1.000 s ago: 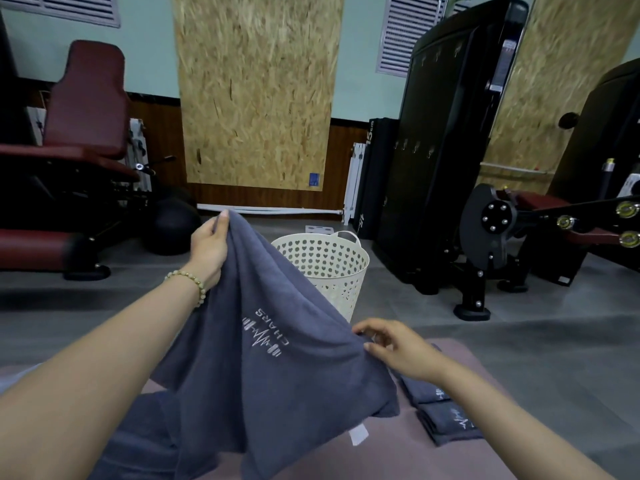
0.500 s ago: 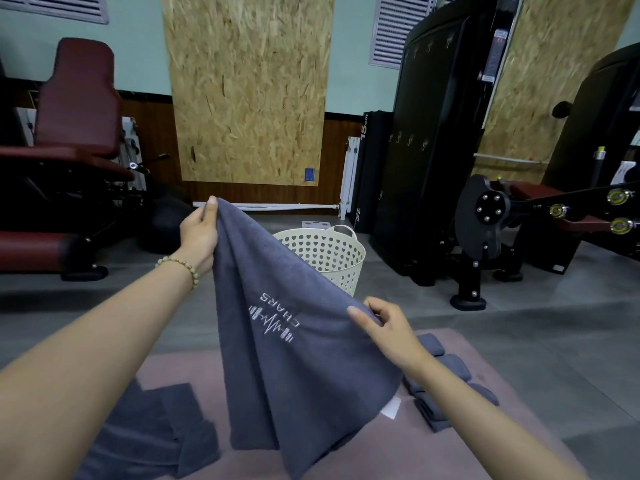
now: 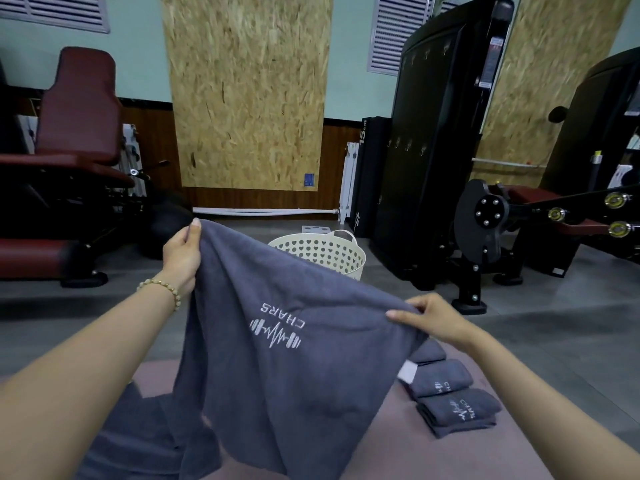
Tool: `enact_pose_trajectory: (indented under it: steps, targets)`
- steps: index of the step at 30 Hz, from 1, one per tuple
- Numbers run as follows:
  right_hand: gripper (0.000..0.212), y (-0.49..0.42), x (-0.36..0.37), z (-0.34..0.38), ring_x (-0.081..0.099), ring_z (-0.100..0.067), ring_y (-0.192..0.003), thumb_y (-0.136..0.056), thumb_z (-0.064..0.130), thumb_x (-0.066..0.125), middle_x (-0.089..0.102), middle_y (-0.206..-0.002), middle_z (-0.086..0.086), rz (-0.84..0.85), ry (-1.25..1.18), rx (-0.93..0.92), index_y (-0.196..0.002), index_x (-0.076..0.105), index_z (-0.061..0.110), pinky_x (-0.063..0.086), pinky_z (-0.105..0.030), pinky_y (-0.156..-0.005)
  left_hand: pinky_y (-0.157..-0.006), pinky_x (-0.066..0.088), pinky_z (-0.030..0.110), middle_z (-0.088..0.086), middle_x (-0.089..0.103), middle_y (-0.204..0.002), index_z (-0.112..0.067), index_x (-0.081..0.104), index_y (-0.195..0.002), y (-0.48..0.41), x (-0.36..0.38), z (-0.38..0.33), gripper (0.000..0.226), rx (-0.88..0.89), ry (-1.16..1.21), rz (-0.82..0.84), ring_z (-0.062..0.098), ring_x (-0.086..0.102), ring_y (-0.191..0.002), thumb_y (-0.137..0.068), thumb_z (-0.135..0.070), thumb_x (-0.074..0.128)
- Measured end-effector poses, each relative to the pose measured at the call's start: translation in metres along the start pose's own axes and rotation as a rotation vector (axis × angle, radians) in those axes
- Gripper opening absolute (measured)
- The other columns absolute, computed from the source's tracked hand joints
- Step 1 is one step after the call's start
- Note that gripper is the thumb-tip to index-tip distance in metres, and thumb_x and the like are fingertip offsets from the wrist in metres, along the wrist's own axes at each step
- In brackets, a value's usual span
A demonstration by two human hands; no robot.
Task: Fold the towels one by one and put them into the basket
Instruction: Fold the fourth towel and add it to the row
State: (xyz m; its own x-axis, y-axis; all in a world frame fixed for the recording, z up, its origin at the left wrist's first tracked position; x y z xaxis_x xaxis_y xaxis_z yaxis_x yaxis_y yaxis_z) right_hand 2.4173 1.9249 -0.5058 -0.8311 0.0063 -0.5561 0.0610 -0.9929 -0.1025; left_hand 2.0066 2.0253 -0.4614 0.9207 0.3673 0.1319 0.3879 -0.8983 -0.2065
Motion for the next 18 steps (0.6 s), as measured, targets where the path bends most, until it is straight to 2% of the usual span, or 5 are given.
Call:
enact_pose_trajectory:
  steps: [3,7,11,14,18]
  targets:
    - [0.058,0.0,-0.019,0.0,0.045,-0.013,-0.067,-0.073,0.042,0.073,0.051,-0.066,-0.007,-0.167,-0.064,-0.067,-0.077,0.061,-0.015,0.035,-0.027,-0.059,-0.071,0.044,0.028,0.0,0.059,-0.078,-0.016,0.062,-0.086,0.004,-0.004,0.009,0.027,0.076,-0.206,0.061,0.012,0.052,-0.077,-0.098,-0.035,0.047]
    - [0.046,0.004,0.004,-0.01,0.041,-0.019,-0.063,-0.082,0.038,0.069,0.051,-0.072,-0.014,0.043,-0.118,0.048,-0.088,0.069,-0.007,0.032,-0.022,-0.051,-0.05,0.047,0.018,0.007,0.059,-0.079,-0.012,0.062,-0.084,0.028,0.012,0.045,0.025,-0.092,-0.344,0.364,0.017,0.054,-0.07,-0.097,-0.031,0.05]
    - [0.056,0.004,0.02,-0.022,0.057,-0.019,-0.071,-0.065,0.053,0.079,0.069,-0.079,-0.013,0.194,-0.235,0.138,-0.087,0.073,0.002,0.038,-0.022,-0.061,-0.06,0.054,0.018,0.002,0.072,-0.092,-0.01,0.065,-0.099,0.055,0.026,0.072,0.029,-0.287,-0.333,0.704,0.011,0.069,-0.073,-0.097,-0.033,0.047]
    - [0.069,-0.012,0.011,-0.041,0.056,-0.019,-0.073,-0.062,0.058,0.08,0.065,-0.082,-0.014,0.155,-0.328,0.168,-0.09,0.069,-0.004,0.04,-0.025,-0.066,-0.066,0.053,0.018,-0.004,0.073,-0.09,-0.016,0.067,-0.099,0.052,0.027,0.093,0.028,-0.36,-0.271,0.707,0.007,0.068,-0.078,-0.097,-0.034,0.046]
    - [0.034,-0.042,0.002,-0.089,0.049,-0.009,-0.062,-0.087,0.036,0.064,0.058,-0.064,0.001,-0.024,-0.047,0.204,-0.08,0.071,0.004,0.038,-0.021,-0.055,-0.076,0.05,0.026,0.001,0.069,-0.097,-0.014,0.065,-0.102,0.026,0.021,0.154,0.028,-0.381,-0.369,0.562,0.016,0.064,-0.088,-0.098,-0.035,0.046]
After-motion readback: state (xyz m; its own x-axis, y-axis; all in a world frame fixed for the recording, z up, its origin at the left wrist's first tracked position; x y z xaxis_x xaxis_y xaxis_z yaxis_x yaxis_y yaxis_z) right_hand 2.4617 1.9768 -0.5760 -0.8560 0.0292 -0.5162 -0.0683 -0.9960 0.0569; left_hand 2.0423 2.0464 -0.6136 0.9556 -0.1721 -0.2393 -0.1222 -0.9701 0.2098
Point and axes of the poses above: each hand's wrist, its own y-axis away from the middle knuckle, its own x-axis out of the palm, z = x × y, the point moved 7 cm from there along -y, towards the middle knuckle
